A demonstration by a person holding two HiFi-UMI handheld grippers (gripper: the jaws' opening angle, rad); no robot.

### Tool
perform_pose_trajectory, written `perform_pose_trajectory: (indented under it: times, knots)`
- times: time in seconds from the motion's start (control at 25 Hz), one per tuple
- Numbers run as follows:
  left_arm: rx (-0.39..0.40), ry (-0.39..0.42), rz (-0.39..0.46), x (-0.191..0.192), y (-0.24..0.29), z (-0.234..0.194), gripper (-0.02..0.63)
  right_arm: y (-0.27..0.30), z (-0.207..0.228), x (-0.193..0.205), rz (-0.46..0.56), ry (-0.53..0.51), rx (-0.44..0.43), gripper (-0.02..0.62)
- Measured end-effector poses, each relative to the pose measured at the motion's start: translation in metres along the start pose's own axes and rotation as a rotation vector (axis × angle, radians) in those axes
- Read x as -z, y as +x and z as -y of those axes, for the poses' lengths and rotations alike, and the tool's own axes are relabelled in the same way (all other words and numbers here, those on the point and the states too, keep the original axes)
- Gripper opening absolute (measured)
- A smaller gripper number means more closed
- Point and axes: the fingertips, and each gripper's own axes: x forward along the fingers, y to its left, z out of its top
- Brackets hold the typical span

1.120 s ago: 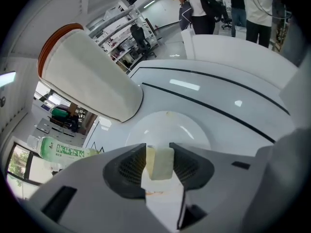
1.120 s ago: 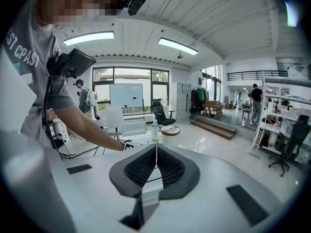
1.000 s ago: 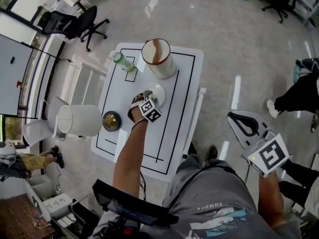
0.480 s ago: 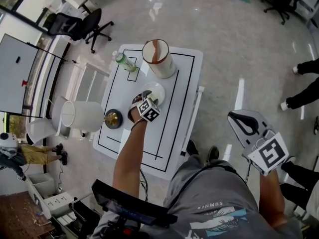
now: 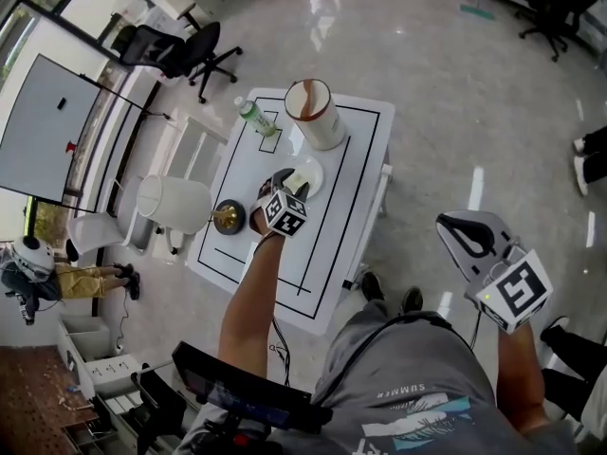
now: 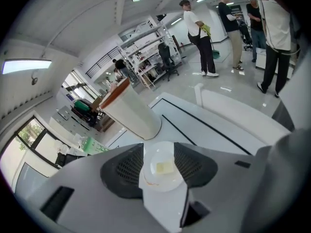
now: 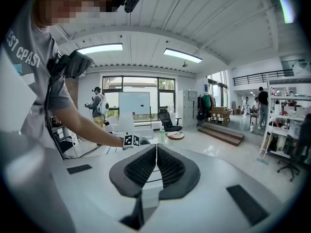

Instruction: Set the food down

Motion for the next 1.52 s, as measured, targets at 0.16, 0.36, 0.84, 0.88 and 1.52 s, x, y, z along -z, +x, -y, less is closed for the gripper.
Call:
perform_pose_trajectory:
  times: [0.16,0.36,0.84,0.88,1.52]
  knots:
    - [-0.067,-0.034,0.086,-0.037,-0.041,0.0,0.198,-0.018,-0.004,-0.003,0.032,-0.017,-0.035,0.008]
    - [-0.15,-0.088,0.227,-0.089,-0.104,0.002,0.198,-0.041,-0.007,-0.009,0.076,-0.044,-0.062,0.006]
    - [-0.25,-0.288,0.637,-0.196,-0.299,0.012,0.124,-0.071,-0.022,-0.041,0.205,-0.089,-0.169,0.006]
    - [-0.255,-0.298,0.668,-0.2,-0.314,0.014,0.105,-0.073,-0.026,-0.044,0.217,-0.086,-0.18,0.006]
    - [-0.265,-0.439,0.925,-0.157,-0.499,0.064,0.008,-0.074,-0.129,-0.069,0.305,-0.09,-0.28,0.006]
